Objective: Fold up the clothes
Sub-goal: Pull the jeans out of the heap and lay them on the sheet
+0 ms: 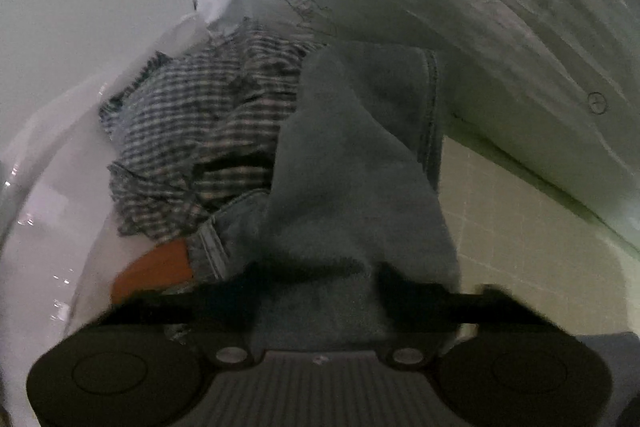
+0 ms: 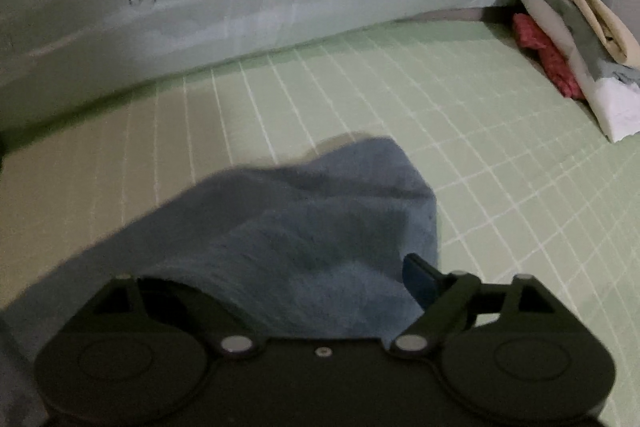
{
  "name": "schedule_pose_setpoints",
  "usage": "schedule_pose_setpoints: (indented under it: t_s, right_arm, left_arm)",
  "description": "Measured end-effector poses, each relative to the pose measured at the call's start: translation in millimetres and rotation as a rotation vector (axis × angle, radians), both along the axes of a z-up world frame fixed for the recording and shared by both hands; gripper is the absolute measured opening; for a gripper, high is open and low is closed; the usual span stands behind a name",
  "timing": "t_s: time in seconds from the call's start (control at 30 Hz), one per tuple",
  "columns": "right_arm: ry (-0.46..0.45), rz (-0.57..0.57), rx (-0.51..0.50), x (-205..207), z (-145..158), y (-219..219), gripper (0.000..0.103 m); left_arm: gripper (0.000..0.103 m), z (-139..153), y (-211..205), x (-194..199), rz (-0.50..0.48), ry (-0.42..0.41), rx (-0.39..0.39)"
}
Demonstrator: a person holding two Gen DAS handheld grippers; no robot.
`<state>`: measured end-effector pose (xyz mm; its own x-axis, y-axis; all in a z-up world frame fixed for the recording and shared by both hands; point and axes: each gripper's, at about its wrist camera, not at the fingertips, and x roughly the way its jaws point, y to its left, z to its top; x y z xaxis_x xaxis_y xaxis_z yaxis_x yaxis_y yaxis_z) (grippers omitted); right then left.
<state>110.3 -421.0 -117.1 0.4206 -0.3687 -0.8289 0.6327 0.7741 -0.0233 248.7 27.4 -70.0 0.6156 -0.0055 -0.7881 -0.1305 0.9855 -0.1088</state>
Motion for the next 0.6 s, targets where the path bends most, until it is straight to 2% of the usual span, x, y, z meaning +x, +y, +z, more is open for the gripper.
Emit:
schedule_pose_setpoints:
  t_s: [0.03, 0.07, 0.1, 0.13, 0.17, 0.23, 0.33, 0.47, 0.6]
  right_arm:
    - [0.005, 0.005, 0.004, -1, -2, 1, 0.084]
    - [0.000, 0.013, 0.012, -2, -3, 2, 0.081]
    - [-0.008, 0.023, 0.018, -5, -2, 3, 0.070]
    - [-0.019, 0.036, 0.022, -9, -1, 5, 0.054]
    - [-0.032, 0.041, 0.020, -14, 1, 5, 0.045]
    - [-0.060, 0.037, 0.007, -27, 5, 5, 0.015]
    - [-0.129, -0.006, 0.012, -55, 18, -6, 0.004]
    - [-0.188, -0.036, -0.069, -109, 42, -29, 0.004]
    - [-0.212, -0.083, -0.092, -168, 52, -65, 0.004]
  left_arm:
    - [0.025, 2, -2, -4, -0.004, -0.012, -0.014]
    - [0.018, 3, -3, -8, -0.007, -0.024, -0.027]
    - [0.015, 5, -5, -12, -0.011, -0.036, -0.041]
    - [0.013, 8, -10, -16, -0.036, -0.049, -0.037]
    - [0.012, 12, -15, -21, -0.068, -0.062, -0.041]
    - [0.012, 23, -29, -34, -0.127, -0.091, -0.047]
    - [0.011, 39, -55, -59, -0.199, -0.135, -0.038]
    - [0.011, 49, -88, -100, -0.229, -0.145, -0.032]
    - [0.010, 57, -126, -145, -0.288, -0.133, -0.011]
